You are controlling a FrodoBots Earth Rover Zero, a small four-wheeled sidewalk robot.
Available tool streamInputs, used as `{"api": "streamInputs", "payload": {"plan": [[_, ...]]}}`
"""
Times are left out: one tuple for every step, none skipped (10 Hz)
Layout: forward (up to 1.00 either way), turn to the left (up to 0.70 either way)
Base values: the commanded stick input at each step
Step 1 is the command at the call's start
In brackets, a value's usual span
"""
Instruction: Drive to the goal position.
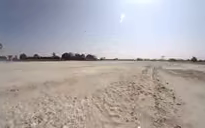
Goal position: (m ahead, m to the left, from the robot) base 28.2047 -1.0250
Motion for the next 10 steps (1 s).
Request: {"api": "streamInputs", "payload": {"plan": [[0.70, 0.22], [0.70, 0.35], [0.70, 0.35], [0.70, 0.00], [0.70, 0.00], [0.70, 0.00], [0.70, 0.00], [0.70, 0.00], [0.70, 0.00], [0.70, 0.00]]}}
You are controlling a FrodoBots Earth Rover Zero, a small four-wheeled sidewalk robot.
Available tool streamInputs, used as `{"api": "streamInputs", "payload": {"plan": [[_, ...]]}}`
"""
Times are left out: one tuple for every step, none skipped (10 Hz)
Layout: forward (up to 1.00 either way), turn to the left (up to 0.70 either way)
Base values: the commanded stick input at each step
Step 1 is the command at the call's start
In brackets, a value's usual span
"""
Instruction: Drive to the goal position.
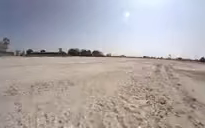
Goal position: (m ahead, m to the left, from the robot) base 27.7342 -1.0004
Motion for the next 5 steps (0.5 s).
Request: {"api": "streamInputs", "payload": {"plan": [[0.70, 0.00], [0.70, 0.00], [0.70, 0.00], [0.70, 0.00], [0.70, 0.00]]}}
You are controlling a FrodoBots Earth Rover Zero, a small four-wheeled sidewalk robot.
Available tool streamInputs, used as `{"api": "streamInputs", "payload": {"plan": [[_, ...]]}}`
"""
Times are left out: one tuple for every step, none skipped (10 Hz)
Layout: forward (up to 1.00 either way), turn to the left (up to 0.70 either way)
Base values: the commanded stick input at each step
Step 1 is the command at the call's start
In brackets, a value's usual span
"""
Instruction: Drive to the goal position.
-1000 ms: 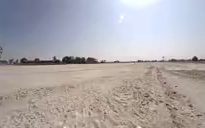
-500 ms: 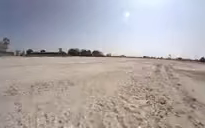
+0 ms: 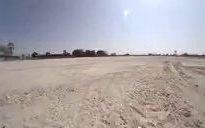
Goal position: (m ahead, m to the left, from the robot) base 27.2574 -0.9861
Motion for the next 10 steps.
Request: {"api": "streamInputs", "payload": {"plan": [[0.70, 0.00], [0.70, 0.00], [0.70, 0.00], [0.70, 0.00], [0.70, 0.00], [0.70, 0.00], [0.70, 0.00], [0.70, 0.00], [0.70, 0.00], [0.70, 0.00]]}}
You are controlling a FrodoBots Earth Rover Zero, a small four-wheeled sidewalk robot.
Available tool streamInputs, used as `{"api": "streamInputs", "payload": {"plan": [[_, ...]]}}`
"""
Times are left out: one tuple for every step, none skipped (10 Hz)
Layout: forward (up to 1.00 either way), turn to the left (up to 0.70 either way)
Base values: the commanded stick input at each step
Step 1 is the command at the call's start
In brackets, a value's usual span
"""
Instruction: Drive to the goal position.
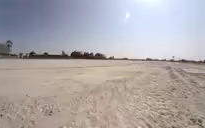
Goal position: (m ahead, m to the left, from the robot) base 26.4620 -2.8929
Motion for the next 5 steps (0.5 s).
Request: {"api": "streamInputs", "payload": {"plan": [[0.70, 0.00], [0.70, 0.00], [0.70, 0.00], [0.70, 0.00], [0.70, 0.00]]}}
